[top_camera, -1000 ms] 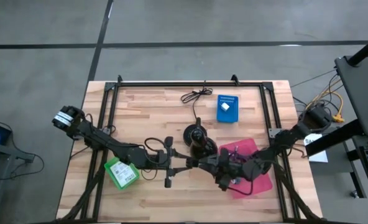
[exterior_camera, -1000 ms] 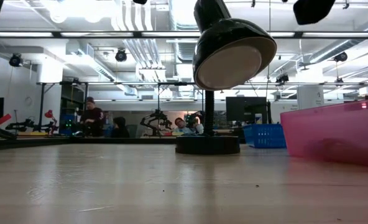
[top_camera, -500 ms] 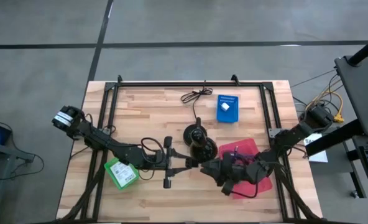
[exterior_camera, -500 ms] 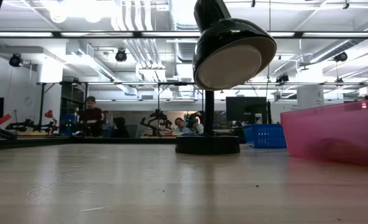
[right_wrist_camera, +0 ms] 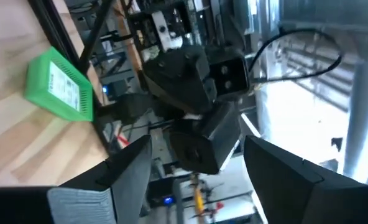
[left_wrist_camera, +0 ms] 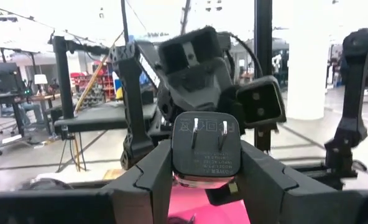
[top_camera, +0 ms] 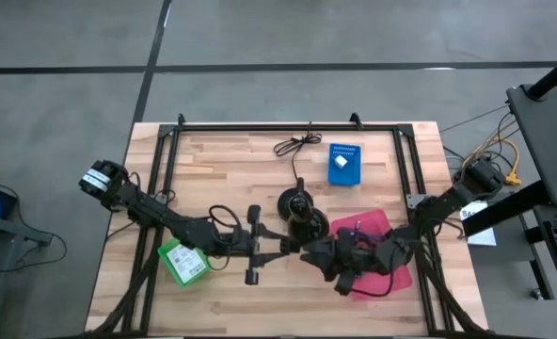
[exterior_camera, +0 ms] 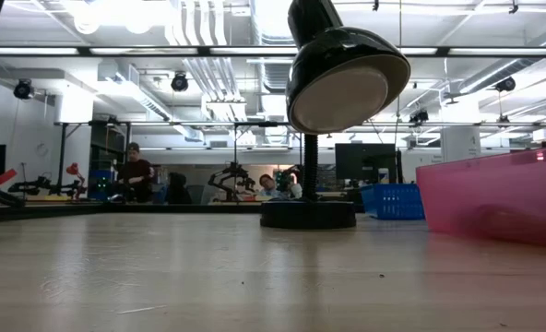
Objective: Pick and place items into bin
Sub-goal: Put the black charger adapter into the blue bin
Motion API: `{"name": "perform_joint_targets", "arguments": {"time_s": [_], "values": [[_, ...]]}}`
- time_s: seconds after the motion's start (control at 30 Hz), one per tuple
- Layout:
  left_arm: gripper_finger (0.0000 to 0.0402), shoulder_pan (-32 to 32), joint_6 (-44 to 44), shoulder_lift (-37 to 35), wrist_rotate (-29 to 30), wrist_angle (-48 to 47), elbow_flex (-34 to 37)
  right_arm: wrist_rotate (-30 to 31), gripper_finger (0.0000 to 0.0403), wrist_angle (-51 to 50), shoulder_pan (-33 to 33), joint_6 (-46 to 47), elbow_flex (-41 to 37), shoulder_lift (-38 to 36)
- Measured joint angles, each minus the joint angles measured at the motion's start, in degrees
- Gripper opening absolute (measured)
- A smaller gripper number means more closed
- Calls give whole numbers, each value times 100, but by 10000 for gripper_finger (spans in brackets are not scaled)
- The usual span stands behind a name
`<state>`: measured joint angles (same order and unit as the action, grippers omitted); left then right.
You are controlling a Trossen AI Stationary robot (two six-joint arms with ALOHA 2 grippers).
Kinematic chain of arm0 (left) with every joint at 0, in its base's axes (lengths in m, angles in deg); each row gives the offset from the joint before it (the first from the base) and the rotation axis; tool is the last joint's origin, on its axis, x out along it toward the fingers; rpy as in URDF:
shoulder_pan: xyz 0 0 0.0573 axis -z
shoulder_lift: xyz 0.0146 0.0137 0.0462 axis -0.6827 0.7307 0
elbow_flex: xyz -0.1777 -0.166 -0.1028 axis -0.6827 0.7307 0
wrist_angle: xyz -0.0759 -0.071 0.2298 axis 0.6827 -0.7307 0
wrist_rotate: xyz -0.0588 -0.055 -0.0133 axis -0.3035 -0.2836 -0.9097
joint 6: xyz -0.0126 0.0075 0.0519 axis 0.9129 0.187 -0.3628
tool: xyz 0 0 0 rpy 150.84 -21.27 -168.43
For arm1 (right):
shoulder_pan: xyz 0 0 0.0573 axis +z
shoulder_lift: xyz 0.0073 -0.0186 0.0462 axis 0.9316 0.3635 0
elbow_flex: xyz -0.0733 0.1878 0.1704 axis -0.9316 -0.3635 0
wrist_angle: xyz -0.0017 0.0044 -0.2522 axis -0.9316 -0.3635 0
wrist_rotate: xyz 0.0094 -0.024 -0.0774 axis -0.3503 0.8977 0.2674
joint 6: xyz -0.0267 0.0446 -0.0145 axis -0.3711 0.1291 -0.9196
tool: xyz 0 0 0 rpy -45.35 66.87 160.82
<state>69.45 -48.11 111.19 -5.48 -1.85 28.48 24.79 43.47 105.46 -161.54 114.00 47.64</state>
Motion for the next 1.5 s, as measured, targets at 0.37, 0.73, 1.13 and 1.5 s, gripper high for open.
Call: {"name": "perform_joint_targets", "arguments": {"time_s": [0.37, 0.73, 1.13, 1.5], "values": [[131, -12, -24, 0, -121, 707, 0, -18, 240, 283, -18, -1009, 298, -2], [131, -56, -52, 0, -452, 1378, -11, -233, 240, 252, -181, -1364, 766, 15], [131, -92, -150, 0, -567, 1557, -15, -634, 240, -353, -412, -1516, 1075, 42], [131, -94, -153, 0, -567, 1600, -72, -971, 240, -362, -662, -1514, 1179, 42]]}}
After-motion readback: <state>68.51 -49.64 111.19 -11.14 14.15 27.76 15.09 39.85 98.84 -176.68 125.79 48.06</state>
